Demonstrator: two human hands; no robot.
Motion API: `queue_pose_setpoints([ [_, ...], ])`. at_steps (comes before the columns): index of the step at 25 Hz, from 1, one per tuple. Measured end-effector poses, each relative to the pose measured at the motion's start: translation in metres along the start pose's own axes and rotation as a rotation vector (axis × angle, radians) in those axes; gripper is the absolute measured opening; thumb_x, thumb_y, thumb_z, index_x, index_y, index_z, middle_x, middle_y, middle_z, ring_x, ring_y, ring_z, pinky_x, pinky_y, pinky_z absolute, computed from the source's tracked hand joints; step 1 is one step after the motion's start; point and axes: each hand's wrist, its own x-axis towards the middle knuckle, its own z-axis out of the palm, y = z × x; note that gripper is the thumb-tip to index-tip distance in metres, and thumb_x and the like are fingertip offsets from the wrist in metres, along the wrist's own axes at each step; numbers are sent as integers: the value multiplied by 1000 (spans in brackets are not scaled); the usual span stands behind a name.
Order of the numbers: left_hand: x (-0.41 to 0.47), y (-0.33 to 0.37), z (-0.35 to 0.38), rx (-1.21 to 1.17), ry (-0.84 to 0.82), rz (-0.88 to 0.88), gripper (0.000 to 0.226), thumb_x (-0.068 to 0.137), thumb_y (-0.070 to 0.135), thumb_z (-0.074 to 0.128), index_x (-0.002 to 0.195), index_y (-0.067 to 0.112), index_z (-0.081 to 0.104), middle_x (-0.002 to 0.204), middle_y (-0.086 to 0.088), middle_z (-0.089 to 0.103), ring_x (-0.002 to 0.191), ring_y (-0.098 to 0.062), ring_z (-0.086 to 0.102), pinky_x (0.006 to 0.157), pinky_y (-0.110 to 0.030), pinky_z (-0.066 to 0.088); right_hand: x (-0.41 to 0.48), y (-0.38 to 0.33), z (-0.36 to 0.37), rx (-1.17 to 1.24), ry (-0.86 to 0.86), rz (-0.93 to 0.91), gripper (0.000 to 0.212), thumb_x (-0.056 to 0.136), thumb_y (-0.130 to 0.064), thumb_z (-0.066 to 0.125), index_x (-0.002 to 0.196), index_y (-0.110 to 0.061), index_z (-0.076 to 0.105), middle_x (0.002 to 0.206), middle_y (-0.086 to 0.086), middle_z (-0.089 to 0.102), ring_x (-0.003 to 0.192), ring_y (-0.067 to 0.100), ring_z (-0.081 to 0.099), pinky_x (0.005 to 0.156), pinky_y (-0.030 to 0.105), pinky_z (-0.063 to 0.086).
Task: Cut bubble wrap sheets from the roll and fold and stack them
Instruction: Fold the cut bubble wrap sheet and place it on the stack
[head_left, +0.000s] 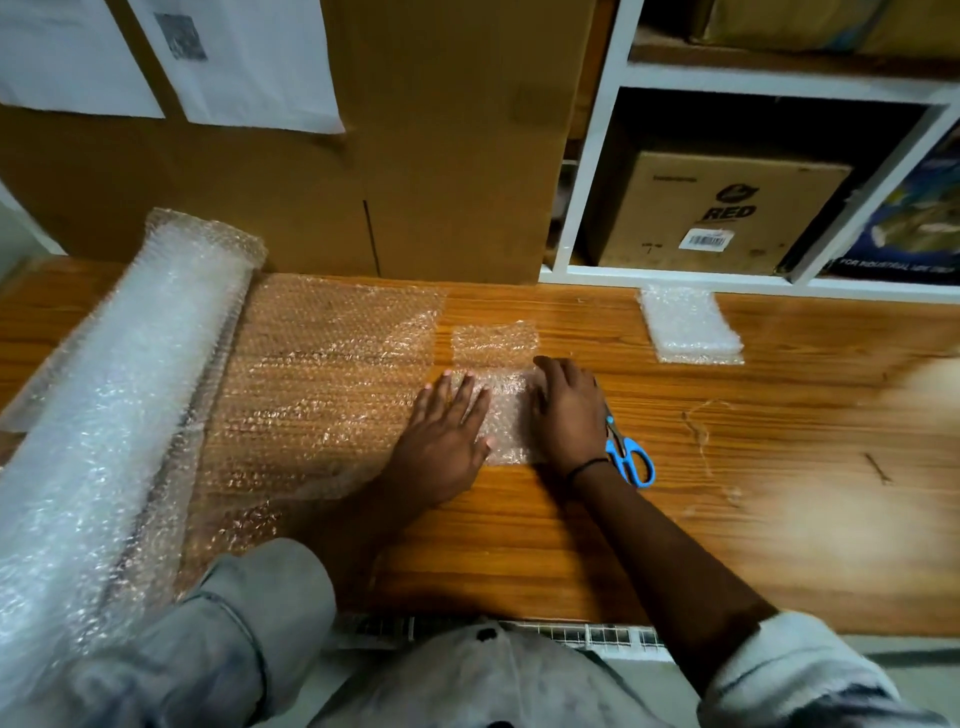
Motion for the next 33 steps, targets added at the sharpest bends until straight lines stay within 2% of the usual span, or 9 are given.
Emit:
queue_pose_setpoints([
  [2, 3, -4, 5, 10, -12, 14, 90, 87, 63, -6, 165, 18, 2, 171, -10, -11, 156, -38, -15, 124, -52, -13, -20, -8, 1, -84, 13, -104, 47, 92, -15, 64, 138, -10, 58, 144, 16, 56, 133, 39, 49, 105, 49, 39],
  [5, 4, -9, 12, 12, -1, 26, 87, 91, 64, -5, 164, 17, 0, 171, -9, -10, 156, -39, -16, 123, -52, -14, -40, -17, 4, -110, -150, -156, 70, 83, -19, 62, 150, -6, 48, 159, 16, 44, 150, 34, 35, 122, 51, 29],
  [9, 6, -11, 18, -7, -8, 21, 84, 95, 65, -5, 165, 19, -3, 171, -7, -13, 155, -37, -20, 124, -52, -15, -48, -15, 14, -115, -286, -178, 67, 93, -28, 31, 154, -4, 42, 163, 17, 39, 152, 33, 34, 126, 51, 26],
  [13, 8, -13, 20, -35, -5, 37, 83, 96, 67, -2, 164, 20, -4, 171, -6, -13, 155, -37, -19, 124, -52, -15, -54, -9, 24, -114, -294, -141, 58, 107, -30, 28, 157, -3, 38, 165, 17, 33, 155, 33, 28, 127, 49, 20],
  [19, 16, -16, 15, -25, -56, 39, 87, 92, 70, -5, 164, 22, -9, 169, -4, -22, 153, -36, -26, 124, -56, -14, -45, -12, 14, -99, -362, -130, 59, 107, -33, 30, 160, -7, 33, 169, 15, 24, 158, 31, 19, 128, 52, 16],
  [21, 17, -16, 12, -93, 3, 70, 85, 96, 70, 7, 165, 22, 2, 171, -4, -13, 156, -36, -18, 126, -56, -5, -43, -5, 8, -76, -349, -137, 61, 106, -38, 26, 158, -9, 38, 168, 14, 28, 157, 31, 22, 128, 51, 16],
  [25, 13, -20, 15, -258, 301, 271, 61, 97, 63, 50, 146, 26, 55, 162, 0, 39, 155, -29, 25, 123, -53, 25, -48, 12, 8, -92, -320, -175, 58, 105, -40, 31, 152, -11, 49, 163, 12, 40, 152, 33, 35, 121, 58, 32],
  [29, 7, -25, 25, -258, 261, 340, 65, 95, 66, 52, 146, 26, 56, 161, 1, 42, 153, -24, 30, 122, -47, 31, -47, 15, 11, -77, -319, -168, 59, 105, -44, 31, 153, -13, 48, 164, 9, 39, 154, 30, 32, 124, 54, 28],
  [33, 4, -23, 26, -239, 340, 378, 46, 99, 51, 54, 135, 25, 66, 153, -1, 53, 145, -25, 44, 118, -41, 37, -45, 14, 3, -17, -359, -213, 64, 104, -50, 37, 157, -16, 42, 167, 7, 33, 157, 25, 23, 127, 50, 21],
])
